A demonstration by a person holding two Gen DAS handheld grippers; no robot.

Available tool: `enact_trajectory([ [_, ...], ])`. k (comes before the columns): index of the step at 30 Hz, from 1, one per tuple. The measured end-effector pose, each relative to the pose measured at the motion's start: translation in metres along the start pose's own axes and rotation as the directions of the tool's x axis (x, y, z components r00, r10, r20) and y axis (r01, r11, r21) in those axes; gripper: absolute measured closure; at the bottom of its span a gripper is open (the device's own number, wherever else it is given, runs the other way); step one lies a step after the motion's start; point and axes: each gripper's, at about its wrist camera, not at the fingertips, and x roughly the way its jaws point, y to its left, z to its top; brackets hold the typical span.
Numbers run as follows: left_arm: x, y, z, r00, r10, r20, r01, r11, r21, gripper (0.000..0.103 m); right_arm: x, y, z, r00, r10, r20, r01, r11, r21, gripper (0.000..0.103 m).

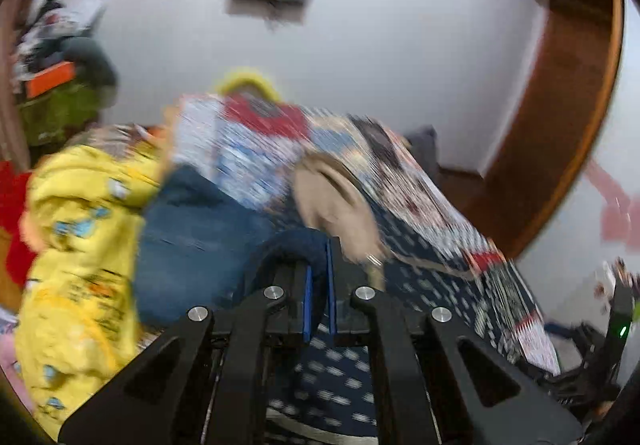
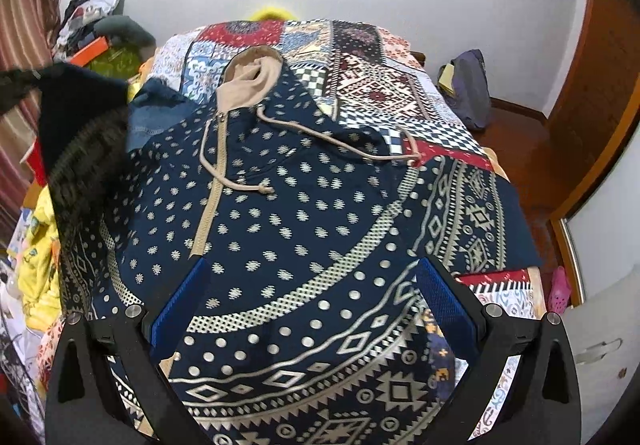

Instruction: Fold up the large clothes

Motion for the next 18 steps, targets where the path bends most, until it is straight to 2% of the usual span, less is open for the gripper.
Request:
enact_trajectory([
  [4,0.049,-0.044,-0.035,0.989,-0.034,-0.140,0.043,0.997,0.062,0.098,-0.004,-0.014,-0.005,1.000,0.000,-0.009,0.000,1.000,0.024,0.002],
  [7,0.083,-0.069,-0.067,0.966,-0.035,-0.255,0.062,0.993,0.096,0.098,-0.007,-0.024,-0.010,1.000,-0.004,-0.011,0.004,0.999,0.032,0.002],
  [10,0.107,-0.084,-0.098,0.932,-0.041,-0.359,0.085,0.991,0.107,0.098,-0.010,-0.031,-0.015,1.000,-0.011,-0.012,0.011,0.999,0.033,0.002],
  [12,0.114,-0.092,-0.114,0.917,-0.037,-0.397,0.092,0.988,0.122,0.098,-0.012,-0.034,-0.017,1.000,-0.013,-0.016,0.013,0.999,0.033,0.002],
  [14,0.115,-0.099,-0.124,0.910,-0.018,-0.415,0.087,0.985,0.147,0.098,-0.012,-0.035,-0.018,1.000,-0.016,-0.022,0.017,0.999,0.028,0.002],
  [18,0.099,-0.098,-0.128,0.914,-0.008,-0.406,0.087,0.980,0.179,0.096,-0.013,-0.030,-0.018,0.999,-0.030,-0.025,0.030,1.000,-0.001,0.002],
])
